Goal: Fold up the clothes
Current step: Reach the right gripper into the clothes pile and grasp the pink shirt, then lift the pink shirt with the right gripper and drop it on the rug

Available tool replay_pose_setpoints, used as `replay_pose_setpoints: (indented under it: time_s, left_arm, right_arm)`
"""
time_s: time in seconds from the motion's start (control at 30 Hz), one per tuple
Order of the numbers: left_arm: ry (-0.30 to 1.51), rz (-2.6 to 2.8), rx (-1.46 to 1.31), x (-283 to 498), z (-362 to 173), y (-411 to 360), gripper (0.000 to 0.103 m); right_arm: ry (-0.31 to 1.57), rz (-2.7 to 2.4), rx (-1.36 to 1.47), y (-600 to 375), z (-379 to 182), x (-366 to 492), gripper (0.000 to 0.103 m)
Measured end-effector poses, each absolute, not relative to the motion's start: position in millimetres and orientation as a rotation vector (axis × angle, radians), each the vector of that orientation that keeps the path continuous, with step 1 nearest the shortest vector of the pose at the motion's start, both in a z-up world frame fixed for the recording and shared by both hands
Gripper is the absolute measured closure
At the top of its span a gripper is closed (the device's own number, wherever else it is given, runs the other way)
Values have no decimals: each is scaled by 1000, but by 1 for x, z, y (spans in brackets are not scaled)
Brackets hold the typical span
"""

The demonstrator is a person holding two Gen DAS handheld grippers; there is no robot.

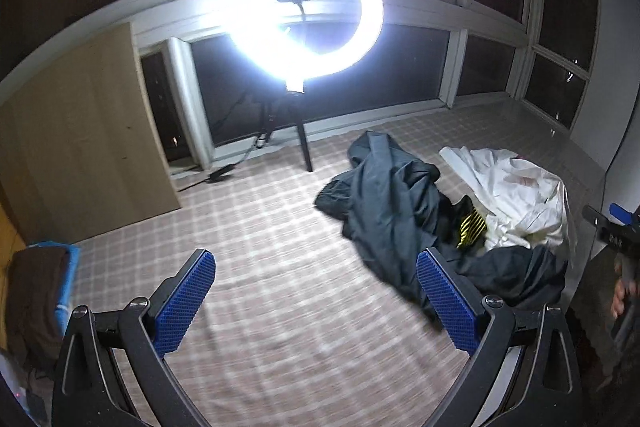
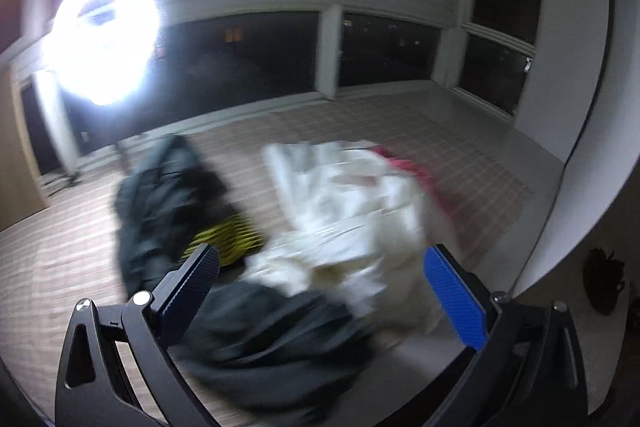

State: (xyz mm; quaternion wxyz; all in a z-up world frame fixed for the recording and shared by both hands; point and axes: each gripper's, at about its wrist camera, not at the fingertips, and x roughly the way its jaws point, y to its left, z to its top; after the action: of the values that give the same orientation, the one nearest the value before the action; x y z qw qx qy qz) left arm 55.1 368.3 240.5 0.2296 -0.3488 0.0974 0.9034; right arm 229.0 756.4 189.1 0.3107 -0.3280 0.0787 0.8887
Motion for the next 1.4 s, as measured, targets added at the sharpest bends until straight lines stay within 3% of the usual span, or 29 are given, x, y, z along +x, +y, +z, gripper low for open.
replay_pose_setpoints:
  time_s: [0.13, 0.53, 0.67, 0.7, 0.73, 0.77, 0.8, 0.83, 1.03, 1.27, 1.4]
  left_arm:
    - [301, 2519, -995, 46, 235, 387, 2]
    - [376, 2571, -1150, 10, 218, 414, 2]
    - [397, 2584, -1152, 4, 223, 418, 2]
    - [401, 2590, -1153, 2, 224, 417, 2]
    - [401, 2596, -1153, -1, 227, 415, 2]
    - [398, 2602, -1152, -4, 229, 412, 2]
    - [395, 2608, -1152, -6, 232, 409, 2]
    - [392, 2617, -1149, -9, 236, 404, 2]
    - [378, 2738, -1091, -24, 265, 362, 2]
    - [336, 2862, -979, -27, 302, 305, 2]
    - [310, 2882, -899, -18, 320, 277, 2]
  right_arm:
    - [230, 2280, -934, 852, 168, 221, 0]
    - [322, 2211, -1175, 1023, 97, 132, 0]
    - [493, 2196, -1319, 1042, 55, 108, 0]
    - [548, 2198, -1344, 1043, 47, 105, 5]
    - [607, 2224, -1340, 1043, 43, 105, 31]
    - [635, 2241, -1326, 1043, 44, 106, 47]
    - [648, 2257, -1300, 1042, 49, 109, 66]
    - [660, 2275, -1269, 1041, 57, 113, 76]
    - [688, 2335, -1001, 1040, 131, 156, 81]
    - [572, 2471, -602, 1002, 284, 202, 82]
    - [457, 2664, -470, 923, 378, 207, 82]
